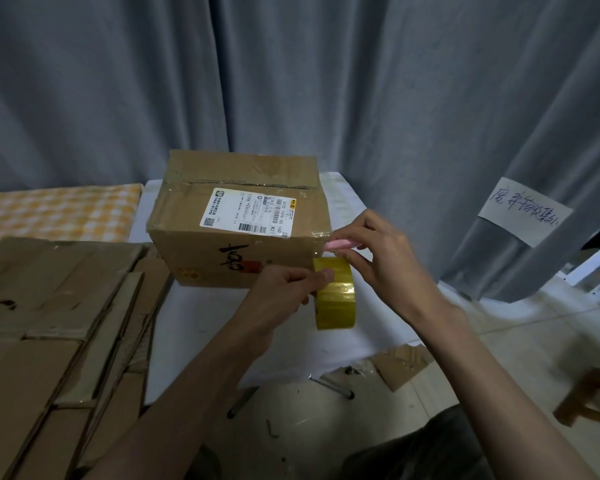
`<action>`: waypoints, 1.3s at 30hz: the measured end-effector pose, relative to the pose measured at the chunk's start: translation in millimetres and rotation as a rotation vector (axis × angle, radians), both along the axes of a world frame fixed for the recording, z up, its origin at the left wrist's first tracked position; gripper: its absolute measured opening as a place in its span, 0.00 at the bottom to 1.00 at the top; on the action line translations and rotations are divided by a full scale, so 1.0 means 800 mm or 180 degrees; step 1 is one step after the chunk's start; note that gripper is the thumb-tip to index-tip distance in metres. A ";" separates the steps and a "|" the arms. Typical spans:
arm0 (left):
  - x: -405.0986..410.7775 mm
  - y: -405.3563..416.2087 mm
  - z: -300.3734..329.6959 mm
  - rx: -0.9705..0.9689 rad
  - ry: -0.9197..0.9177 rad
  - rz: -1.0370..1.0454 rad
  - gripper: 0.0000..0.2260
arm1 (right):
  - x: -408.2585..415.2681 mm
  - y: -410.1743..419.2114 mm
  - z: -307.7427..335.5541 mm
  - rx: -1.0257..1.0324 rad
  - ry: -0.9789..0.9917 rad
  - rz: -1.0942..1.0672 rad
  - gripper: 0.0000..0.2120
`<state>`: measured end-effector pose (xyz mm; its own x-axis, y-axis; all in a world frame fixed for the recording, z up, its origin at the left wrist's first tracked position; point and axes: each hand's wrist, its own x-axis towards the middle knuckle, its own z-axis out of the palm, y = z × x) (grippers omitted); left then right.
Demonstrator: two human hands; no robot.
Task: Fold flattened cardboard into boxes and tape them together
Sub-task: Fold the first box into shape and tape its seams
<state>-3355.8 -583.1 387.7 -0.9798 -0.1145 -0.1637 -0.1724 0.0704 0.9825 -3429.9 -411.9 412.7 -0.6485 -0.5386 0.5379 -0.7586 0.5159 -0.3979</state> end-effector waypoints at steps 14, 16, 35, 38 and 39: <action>-0.004 -0.002 -0.002 0.0333 -0.0052 -0.0001 0.11 | -0.004 -0.003 0.025 0.0596 -0.0165 -0.0046 0.07; -0.006 -0.003 -0.001 0.0320 -0.0077 0.0000 0.12 | -0.007 0.003 0.027 0.0672 -0.0123 -0.0173 0.07; -0.007 -0.003 -0.004 0.0306 -0.0044 -0.0084 0.13 | -0.026 0.025 -0.086 -0.0831 -0.2203 -0.1122 0.06; -0.006 -0.002 -0.004 0.0229 -0.0031 -0.0094 0.12 | -0.014 0.008 -0.048 -0.1717 -0.3190 -0.0620 0.12; -0.007 -0.002 -0.004 0.0201 -0.0029 -0.0094 0.12 | -0.010 0.004 -0.038 -0.1625 -0.3349 -0.0520 0.13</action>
